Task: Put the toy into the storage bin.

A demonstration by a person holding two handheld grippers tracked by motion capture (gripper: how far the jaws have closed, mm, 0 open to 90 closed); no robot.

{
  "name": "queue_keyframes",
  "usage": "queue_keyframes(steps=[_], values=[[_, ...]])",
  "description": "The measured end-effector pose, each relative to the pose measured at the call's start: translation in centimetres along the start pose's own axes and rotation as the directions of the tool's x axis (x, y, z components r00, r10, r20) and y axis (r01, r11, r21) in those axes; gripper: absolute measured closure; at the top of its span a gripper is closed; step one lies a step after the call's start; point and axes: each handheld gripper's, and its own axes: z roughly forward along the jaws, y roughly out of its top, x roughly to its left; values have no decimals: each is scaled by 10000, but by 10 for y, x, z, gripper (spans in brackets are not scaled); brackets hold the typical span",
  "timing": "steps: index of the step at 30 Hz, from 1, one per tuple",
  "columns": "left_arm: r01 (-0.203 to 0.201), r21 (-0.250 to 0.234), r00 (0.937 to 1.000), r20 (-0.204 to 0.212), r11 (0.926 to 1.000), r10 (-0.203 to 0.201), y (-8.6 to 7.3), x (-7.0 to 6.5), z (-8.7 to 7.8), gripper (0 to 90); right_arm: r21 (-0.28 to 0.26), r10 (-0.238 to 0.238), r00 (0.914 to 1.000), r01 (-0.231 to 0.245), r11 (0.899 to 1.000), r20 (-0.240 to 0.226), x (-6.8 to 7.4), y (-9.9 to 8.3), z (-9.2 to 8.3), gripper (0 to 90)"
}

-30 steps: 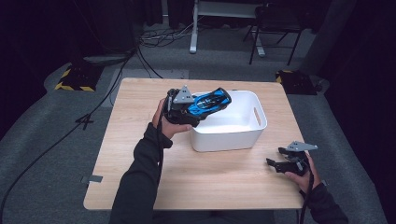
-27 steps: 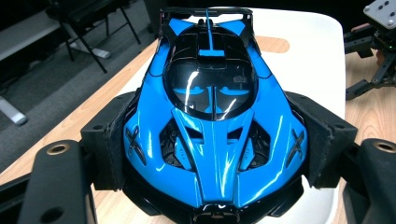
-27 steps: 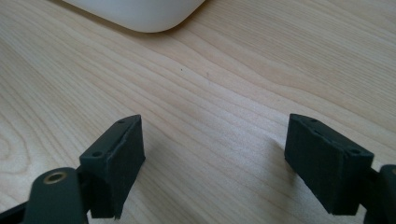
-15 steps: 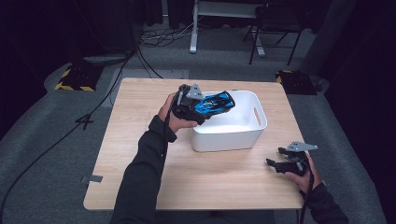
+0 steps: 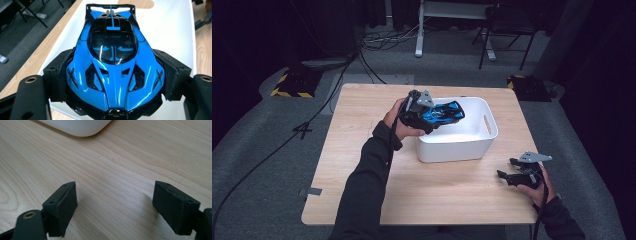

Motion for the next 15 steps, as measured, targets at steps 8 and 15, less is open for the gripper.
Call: queue_keyframes(steps=[8,15], values=[[-402,760,9992,13,9963,402,2,0,1,247,-3,0,10000,0,10000,0,0,0,0,200],[-502,1094,9987,69,9927,497,2,3,1,247,-3,-3,10000,3,10000,0,0,0,0,200]])
